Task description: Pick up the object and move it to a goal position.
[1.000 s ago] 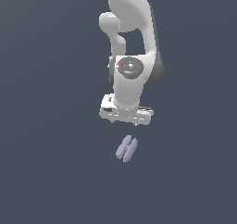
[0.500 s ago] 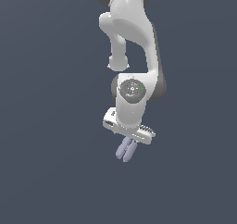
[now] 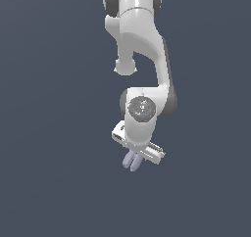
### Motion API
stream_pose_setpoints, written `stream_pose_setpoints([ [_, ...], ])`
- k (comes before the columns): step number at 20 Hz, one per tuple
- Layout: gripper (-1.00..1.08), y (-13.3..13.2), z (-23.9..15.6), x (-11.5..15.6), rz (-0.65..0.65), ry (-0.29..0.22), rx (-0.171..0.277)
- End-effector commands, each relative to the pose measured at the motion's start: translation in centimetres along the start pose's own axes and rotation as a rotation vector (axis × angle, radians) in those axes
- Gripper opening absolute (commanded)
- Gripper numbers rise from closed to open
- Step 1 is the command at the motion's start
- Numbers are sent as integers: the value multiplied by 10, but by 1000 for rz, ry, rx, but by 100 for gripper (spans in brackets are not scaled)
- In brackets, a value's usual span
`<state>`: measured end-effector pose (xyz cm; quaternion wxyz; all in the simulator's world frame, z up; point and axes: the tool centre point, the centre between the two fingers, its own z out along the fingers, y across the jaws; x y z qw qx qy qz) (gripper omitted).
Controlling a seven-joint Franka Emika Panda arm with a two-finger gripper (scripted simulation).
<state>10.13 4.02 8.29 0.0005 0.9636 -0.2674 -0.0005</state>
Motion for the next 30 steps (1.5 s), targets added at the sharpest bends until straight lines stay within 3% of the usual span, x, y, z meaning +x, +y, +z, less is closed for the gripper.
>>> stream_pose_setpoints([
  [1, 100, -2, 2, 2, 15, 1, 1],
  [22, 100, -2, 53, 2, 18, 1, 1],
  [23, -100, -2, 53, 2, 18, 1, 1],
  [30, -100, -2, 53, 2, 18, 1, 1],
])
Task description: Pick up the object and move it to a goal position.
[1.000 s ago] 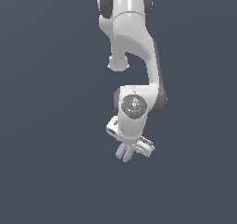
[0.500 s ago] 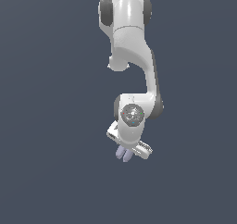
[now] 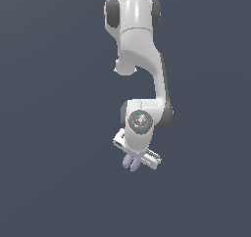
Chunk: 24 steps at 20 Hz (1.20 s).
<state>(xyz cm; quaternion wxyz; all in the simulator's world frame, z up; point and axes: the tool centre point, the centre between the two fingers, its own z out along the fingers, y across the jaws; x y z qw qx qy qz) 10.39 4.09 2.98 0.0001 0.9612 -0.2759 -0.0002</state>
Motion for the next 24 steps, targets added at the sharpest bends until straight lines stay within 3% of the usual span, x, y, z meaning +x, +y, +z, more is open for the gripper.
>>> stream_pose_setpoints([
  [1, -100, 0, 0, 0, 0, 0, 0],
  [14, -100, 16, -6, -5, 0, 0, 0],
  [24, -100, 64, -25, -18, 0, 0, 0],
])
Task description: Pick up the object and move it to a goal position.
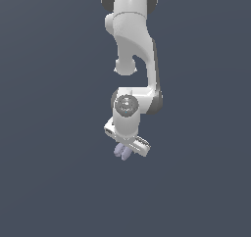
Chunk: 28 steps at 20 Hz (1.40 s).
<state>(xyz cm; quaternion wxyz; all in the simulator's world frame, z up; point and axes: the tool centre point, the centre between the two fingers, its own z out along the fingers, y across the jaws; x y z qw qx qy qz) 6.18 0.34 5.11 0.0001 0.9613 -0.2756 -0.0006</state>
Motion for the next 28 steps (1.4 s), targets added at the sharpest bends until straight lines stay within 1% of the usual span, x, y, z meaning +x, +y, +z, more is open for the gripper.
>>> stream_pose_setpoints([
  [1, -100, 16, -7, -4, 1, 1, 0],
  [8, -100, 68, -28, -19, 1, 1, 1],
  [20, -100, 172, -69, -45, 1, 0, 2],
  [24, -100, 199, -81, -52, 1, 0, 2],
  [28, -100, 219, -89, -56, 1, 0, 2],
])
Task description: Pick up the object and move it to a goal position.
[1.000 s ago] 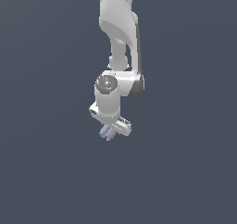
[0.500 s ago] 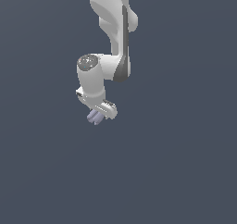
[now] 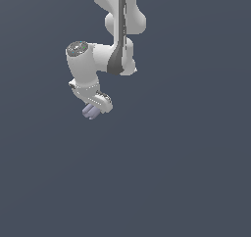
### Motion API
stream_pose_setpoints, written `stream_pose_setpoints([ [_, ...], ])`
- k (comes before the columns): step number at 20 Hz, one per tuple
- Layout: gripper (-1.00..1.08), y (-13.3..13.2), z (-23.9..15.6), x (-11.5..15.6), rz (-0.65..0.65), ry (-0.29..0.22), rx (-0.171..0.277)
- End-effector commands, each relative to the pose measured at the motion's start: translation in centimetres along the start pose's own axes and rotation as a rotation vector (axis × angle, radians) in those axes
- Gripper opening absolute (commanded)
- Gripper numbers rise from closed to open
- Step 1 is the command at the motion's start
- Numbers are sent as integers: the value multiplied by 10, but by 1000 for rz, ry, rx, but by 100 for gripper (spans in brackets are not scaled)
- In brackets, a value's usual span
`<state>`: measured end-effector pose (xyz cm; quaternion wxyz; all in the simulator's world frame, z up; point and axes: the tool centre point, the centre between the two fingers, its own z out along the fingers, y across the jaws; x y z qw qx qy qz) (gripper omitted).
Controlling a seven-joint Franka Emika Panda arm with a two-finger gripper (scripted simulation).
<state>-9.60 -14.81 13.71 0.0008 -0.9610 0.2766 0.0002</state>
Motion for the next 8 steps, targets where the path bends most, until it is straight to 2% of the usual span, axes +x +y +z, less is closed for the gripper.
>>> stream_pose_setpoints([
  [1, -100, 10, -4, -3, -1, 0, 0],
  [8, -100, 18, -8, -3, -2, 1, -1],
])
